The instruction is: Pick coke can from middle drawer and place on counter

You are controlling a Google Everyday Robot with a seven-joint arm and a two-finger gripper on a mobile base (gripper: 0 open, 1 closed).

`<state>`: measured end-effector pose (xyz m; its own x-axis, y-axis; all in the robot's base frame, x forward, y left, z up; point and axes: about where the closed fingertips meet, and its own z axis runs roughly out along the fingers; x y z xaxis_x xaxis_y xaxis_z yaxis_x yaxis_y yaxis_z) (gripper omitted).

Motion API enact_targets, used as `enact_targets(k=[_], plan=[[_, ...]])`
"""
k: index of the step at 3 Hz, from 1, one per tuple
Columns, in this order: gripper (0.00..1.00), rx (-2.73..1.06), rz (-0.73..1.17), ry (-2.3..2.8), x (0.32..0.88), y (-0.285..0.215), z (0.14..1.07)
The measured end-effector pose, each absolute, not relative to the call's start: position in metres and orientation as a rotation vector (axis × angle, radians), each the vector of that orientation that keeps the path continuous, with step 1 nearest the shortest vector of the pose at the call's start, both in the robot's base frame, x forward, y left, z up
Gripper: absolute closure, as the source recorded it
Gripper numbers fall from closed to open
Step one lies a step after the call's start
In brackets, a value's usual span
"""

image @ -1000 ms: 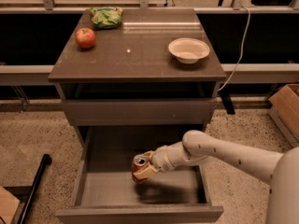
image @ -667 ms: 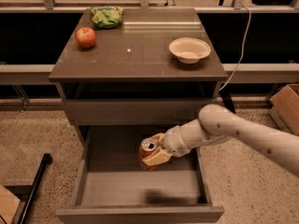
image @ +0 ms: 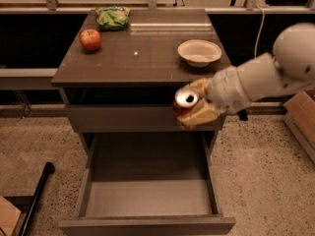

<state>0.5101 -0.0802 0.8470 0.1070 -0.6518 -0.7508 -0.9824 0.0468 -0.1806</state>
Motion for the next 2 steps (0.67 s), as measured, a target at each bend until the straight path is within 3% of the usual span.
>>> enact_targets(k=[2], plan=[[1.0, -1.678, 0.495, 1.558, 0.5103, -0.0778, 0.9007]])
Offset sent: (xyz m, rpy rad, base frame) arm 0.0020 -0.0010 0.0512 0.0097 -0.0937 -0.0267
